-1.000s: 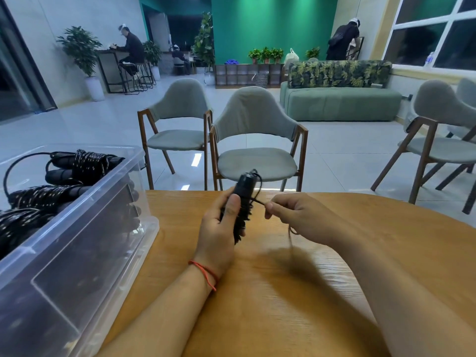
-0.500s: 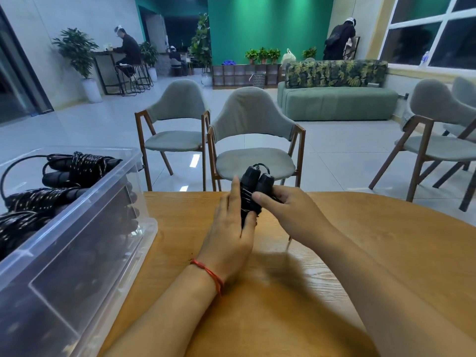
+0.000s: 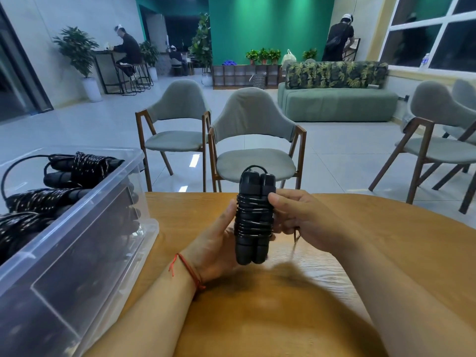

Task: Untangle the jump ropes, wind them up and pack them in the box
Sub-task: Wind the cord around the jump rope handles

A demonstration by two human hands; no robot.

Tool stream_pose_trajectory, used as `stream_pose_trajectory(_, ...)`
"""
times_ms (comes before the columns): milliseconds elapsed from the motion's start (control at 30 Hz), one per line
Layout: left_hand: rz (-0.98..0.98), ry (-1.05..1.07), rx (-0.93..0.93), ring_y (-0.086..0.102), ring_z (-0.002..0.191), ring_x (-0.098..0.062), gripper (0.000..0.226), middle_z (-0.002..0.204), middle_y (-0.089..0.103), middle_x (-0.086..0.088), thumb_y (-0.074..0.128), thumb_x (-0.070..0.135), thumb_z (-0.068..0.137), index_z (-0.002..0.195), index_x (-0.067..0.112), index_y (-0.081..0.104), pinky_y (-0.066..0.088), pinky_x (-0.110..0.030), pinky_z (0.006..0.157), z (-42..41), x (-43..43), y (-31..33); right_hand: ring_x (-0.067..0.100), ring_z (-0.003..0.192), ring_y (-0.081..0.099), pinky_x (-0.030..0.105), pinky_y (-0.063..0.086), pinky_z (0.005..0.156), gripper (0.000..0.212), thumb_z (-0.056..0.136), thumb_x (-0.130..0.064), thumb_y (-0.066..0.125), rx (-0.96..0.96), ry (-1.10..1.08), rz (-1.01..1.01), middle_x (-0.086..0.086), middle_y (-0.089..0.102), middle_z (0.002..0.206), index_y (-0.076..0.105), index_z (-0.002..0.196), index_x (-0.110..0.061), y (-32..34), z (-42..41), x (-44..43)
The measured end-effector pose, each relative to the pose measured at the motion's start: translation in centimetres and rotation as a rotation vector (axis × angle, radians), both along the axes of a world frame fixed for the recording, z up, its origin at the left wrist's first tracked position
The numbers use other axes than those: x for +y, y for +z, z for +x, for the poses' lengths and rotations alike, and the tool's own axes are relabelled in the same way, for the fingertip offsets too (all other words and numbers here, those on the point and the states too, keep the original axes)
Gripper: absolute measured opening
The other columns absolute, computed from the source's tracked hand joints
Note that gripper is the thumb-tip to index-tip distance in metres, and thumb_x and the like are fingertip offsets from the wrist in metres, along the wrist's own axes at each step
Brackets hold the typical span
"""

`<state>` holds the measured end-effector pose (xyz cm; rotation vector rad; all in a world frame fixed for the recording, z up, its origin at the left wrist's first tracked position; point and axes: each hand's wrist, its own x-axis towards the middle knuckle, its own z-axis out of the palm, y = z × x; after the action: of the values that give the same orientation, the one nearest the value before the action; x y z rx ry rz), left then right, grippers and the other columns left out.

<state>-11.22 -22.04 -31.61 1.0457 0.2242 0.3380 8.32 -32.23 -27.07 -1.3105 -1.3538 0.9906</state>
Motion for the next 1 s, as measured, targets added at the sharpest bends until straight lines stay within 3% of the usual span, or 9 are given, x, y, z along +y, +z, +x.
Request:
stream_pose_trajectory(67,-0.02,-0.105,-0.032,0.054,0.138,-0.041,0.093,0.148,0.057,-0.022,0.065,0.075,0.086,0.153,0.012,0.051,0.039,-0.062,0.116,-0.1,0.0,-0.5,0.031,0.071,0.042,0.027,0.036,0.063,0.046,0.103,-0.054,0.055,0.037,0.05,0.003,0.016,0.048,0.08,0.074,0.109,-0.013,0.1,-0.3,-0.1)
stream_pose_trajectory(167,-0.024,-0.164,-0.106,0.068,0.099,-0.028,0.087,0.112,0.065,-0.017,0.068,0.074,0.085,0.139,0.007,0.057,0.06,-0.044,0.085,-0.2,0.2,-0.2,0.032,0.071,0.03,0.031,0.031,0.063,0.036,0.105,-0.053,0.056,0.021,0.082,-0.001,0.007,0.039,0.072,0.075,0.1,-0.023,0.7,-0.5,-0.1)
stream_pose_trajectory(300,0.225,0.267,-0.034,0.065,0.087,-0.023,0.087,0.104,0.065,-0.01,0.08,0.072,0.075,0.134,0.01,0.06,0.06,-0.038,0.064,0.4,0.5,0.7,0.0,0.062,0.051,0.021,0.039,0.065,0.031,0.111,-0.047,0.048,-0.242,-0.169,0.012,-0.022,0.056,0.065,0.071,0.13,-0.04,1.4,-0.8,0.2)
stream_pose_trajectory(367,0.362,0.479,0.025,0.068,0.085,-0.024,0.082,0.104,0.069,-0.01,0.082,0.066,0.075,0.131,0.012,0.055,0.059,-0.037,0.06,1.2,0.0,0.8,0.001,0.065,0.052,0.028,0.044,0.068,0.035,0.114,-0.048,0.038,-0.292,-0.24,0.023,-0.018,0.058,0.072,0.071,0.12,-0.038,0.9,-1.6,0.7)
stream_pose_trajectory(500,0.764,0.831,0.174,0.067,0.098,-0.008,0.065,0.115,0.062,0.004,0.084,0.057,0.081,0.125,0.036,0.042,0.058,-0.025,0.077,2.2,-0.7,-0.1,0.016,0.066,0.043,0.045,0.043,0.072,0.04,0.101,-0.052,0.044,0.058,-0.149,-0.053,0.009,0.046,0.082,0.058,0.095,-0.015,-0.4,-2.6,1.2)
stream_pose_trajectory(667,1.212,0.922,0.322,0.045,0.119,-0.001,0.07,0.135,0.034,0.013,0.074,0.04,0.094,0.149,0.032,0.033,0.042,-0.009,0.091,2.8,-0.9,-0.9,0.008,0.065,0.048,0.025,0.04,0.058,0.032,0.098,-0.06,0.067,0.007,-0.247,-0.061,-0.017,0.062,0.069,0.072,0.115,-0.033,-1.1,-3.3,1.9)
stream_pose_trajectory(767,1.017,0.694,0.162,0.054,0.124,-0.002,0.058,0.14,0.044,0.013,0.068,0.041,0.099,0.15,0.039,0.04,0.055,-0.021,0.096,2.4,-1.1,-0.2,0.012,0.062,0.045,0.025,0.037,0.054,0.032,0.098,-0.057,0.068,0.172,-0.354,-0.062,-0.011,0.058,0.065,0.076,0.1,-0.026,-1.2,-2.5,1.8)
stream_pose_trajectory(833,0.586,0.619,0.05,0.067,0.118,-0.022,0.044,0.136,0.059,-0.004,0.06,0.05,0.101,0.142,0.036,0.052,0.063,-0.039,0.082,1.8,-0.5,0.8,0.01,0.055,0.036,0.022,0.033,0.048,0.032,0.1,-0.055,0.066,0.359,-0.311,-0.087,-0.006,0.046,0.063,0.071,0.094,-0.023,-0.7,-1.6,1.5)
stream_pose_trajectory(1000,-0.052,-0.052,0.184,0.075,0.089,-0.032,0.087,0.118,0.069,-0.026,0.033,0.076,0.102,0.144,0.005,0.057,0.061,-0.036,0.061,0.6,0.1,0.9,0.009,0.055,0.035,0.019,0.032,0.048,0.04,0.105,-0.053,0.058,0.342,-0.122,-0.106,-0.003,0.041,0.067,0.075,0.075,-0.033,-0.6,-1.2,1.1)
